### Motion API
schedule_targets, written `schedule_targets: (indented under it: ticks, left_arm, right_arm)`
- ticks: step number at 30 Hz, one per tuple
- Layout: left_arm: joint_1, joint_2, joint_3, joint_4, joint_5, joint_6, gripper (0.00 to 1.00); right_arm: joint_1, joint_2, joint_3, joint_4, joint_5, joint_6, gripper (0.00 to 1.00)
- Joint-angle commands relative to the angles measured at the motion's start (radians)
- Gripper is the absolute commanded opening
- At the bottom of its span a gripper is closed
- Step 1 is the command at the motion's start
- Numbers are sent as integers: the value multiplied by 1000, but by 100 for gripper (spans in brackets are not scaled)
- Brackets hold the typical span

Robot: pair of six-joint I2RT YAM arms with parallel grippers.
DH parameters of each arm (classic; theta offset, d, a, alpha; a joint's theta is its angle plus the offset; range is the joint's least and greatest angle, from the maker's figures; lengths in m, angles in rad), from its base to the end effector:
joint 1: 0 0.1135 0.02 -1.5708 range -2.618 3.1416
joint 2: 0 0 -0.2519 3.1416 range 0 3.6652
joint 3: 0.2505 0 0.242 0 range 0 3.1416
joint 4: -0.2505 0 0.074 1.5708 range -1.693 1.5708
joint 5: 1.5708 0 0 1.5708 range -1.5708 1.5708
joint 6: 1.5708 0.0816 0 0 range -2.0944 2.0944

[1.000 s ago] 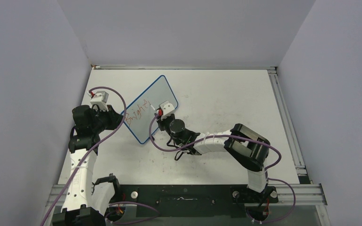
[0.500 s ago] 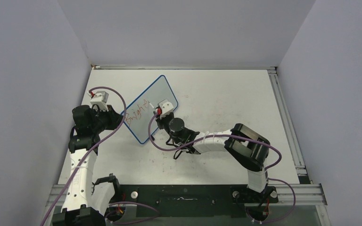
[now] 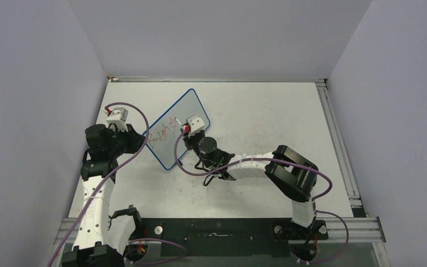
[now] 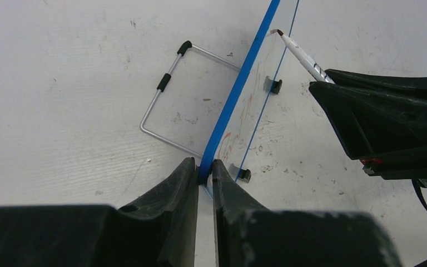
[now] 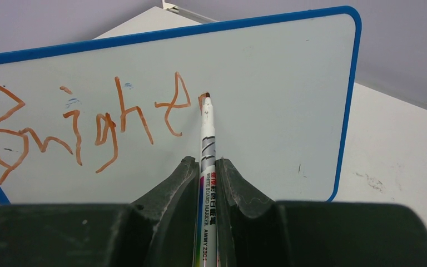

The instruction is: Write a sentence on the whiteboard

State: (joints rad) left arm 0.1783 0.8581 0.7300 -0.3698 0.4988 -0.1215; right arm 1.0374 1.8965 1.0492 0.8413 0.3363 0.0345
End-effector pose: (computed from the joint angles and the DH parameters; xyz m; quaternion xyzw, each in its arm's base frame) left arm 0.2268 0.0012 0.2641 0.0003 0.8424 -0.1980 0.5011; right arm 0.2529 0.3753 0.2152 -0.2327 0.6699 0.2529 0.6582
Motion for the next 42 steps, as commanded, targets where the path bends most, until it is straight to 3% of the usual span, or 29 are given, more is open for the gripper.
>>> schedule_targets:
  ticks: [1,25,42]
  left_arm:
    - [-2,-4,2,-12,-4,12,0]
    - [-2,-5,3,-11,-6,12,0]
    - [-2,-7,3,-14,-13,11,0]
  right_arm:
    - [-17,23,41,9,13,10,5]
    - [-5,15,-26,3,-4,33,5]
    - [-22,-89,-56,62,33,-13,5]
